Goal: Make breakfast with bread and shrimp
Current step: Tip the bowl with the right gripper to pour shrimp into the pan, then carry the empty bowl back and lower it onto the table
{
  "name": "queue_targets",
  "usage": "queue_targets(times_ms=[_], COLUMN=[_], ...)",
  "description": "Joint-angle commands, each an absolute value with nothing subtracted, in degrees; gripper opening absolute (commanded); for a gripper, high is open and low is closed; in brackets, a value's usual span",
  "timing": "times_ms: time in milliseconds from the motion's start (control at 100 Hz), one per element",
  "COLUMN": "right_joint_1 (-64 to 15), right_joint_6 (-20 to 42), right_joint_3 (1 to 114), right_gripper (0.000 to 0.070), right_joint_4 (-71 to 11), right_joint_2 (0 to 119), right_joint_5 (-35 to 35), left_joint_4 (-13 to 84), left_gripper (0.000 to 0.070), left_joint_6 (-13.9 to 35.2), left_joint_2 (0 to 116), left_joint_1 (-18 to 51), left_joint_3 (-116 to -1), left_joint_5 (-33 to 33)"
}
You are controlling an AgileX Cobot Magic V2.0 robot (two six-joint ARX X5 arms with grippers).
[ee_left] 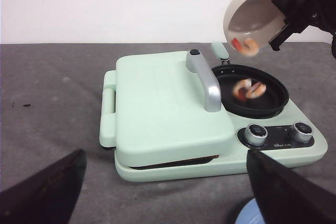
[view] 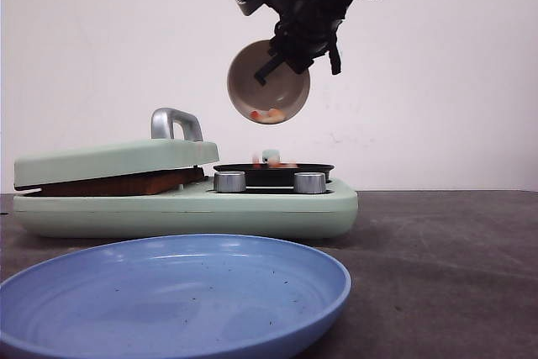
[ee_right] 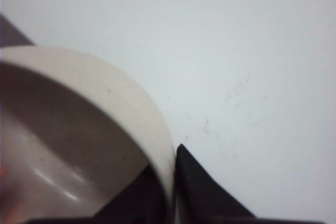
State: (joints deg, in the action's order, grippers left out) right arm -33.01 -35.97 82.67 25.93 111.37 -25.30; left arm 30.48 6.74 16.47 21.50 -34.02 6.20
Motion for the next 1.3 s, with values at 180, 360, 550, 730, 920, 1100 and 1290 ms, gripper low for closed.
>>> queue_targets(times_ms=[180,360,550,730,920,1100,1290], right_joint_1=[-33.5,-33.1,-33.1,-33.2,-32.3,-30.2,-26.3], right_joint_6=[-36.2,-34.9,-34.2,-28.4,-20.3,-15.0,-6.2], right_joint_3=[82.7,82.7,82.7,82.9,82.9,82.9,83.0], right_gripper=[0.0,0.0,0.0,0.0,0.0,0.0,0.0], right_joint_4=[28.8,27.8,27.4,24.0,15.9,7.7,-6.8], right_joint_2=[112.4,112.4,112.3,110.7,106.1,100.8,94.7], right_joint_5=[-25.5,-26.0,-28.8,-29.9,-29.0,-26.2,-20.8], left_joint_4=[30.0,30.1,30.1,30.5,30.5,30.5,31.2], left_gripper=[0.0556,0.0556,0.0556,0.0556,0.0556,0.0556,0.0556], left_joint_6=[6.0,6.0,6.0,6.1,6.1,6.3,7.0], left_joint_2=[16.4,16.4,16.4,16.4,16.4,16.4,16.4], left_joint_1=[21.7,21.7,21.7,21.6,21.7,21.7,21.7], left_joint_3=[-34.2,-34.2,-34.2,-34.2,-34.2,-34.2,-34.2], left_joint_5=[6.4,6.4,6.4,6.4,6.4,6.4,6.4])
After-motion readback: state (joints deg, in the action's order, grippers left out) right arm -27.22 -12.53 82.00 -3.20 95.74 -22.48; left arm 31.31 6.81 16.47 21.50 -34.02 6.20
